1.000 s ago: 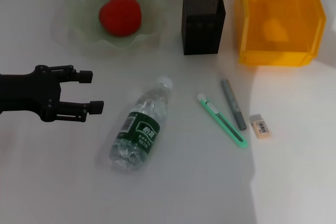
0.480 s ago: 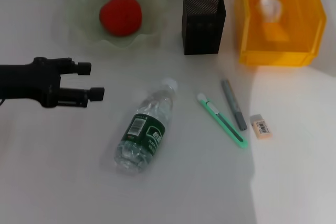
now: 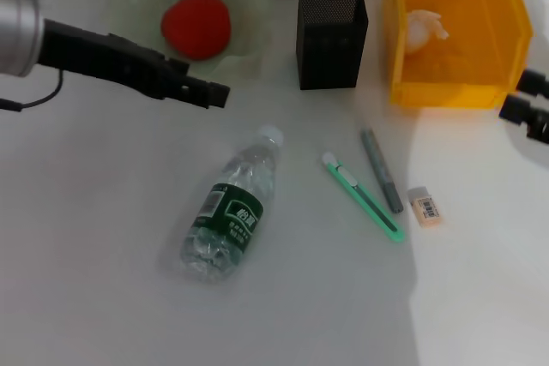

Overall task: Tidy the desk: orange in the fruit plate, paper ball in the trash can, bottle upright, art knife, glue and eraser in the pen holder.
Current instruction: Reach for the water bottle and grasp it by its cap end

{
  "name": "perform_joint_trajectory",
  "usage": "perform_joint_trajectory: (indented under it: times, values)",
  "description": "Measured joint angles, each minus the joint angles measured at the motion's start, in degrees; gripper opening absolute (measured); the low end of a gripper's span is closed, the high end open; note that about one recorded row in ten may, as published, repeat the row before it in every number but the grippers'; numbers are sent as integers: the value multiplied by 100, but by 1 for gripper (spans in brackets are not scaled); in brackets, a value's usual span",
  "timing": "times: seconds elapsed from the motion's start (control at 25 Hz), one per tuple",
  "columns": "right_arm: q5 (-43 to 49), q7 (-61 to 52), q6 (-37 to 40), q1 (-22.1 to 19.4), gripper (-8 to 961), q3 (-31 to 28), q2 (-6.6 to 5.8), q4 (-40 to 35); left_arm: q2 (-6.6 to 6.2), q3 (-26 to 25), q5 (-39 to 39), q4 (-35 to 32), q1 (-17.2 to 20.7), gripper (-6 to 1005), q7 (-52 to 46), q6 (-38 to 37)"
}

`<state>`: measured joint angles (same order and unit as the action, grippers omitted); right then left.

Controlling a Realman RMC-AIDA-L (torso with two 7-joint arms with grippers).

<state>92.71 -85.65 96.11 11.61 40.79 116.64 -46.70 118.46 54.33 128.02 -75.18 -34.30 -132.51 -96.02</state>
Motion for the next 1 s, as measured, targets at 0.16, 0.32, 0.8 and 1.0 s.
perform_joint_trajectory:
  times: [0.16, 0.32, 0.8, 1.0]
  values:
    - [74, 769, 102, -199, 723, -40, -18, 645, 10, 1379, 498, -34, -568, 863, -1516, 611]
    - [439, 1375, 308, -275, 723, -44, 22, 849, 50, 2133, 736, 346, -985, 863, -1924, 956]
    - [692, 1674, 301, -223, 723, 8, 139, 1102, 72, 2948, 1172, 1811, -1584, 863, -2359, 2183]
    - [700, 1676, 299, -125, 723, 8, 163, 1229, 72, 3034, 1180, 2203, -1597, 863, -2356, 2597]
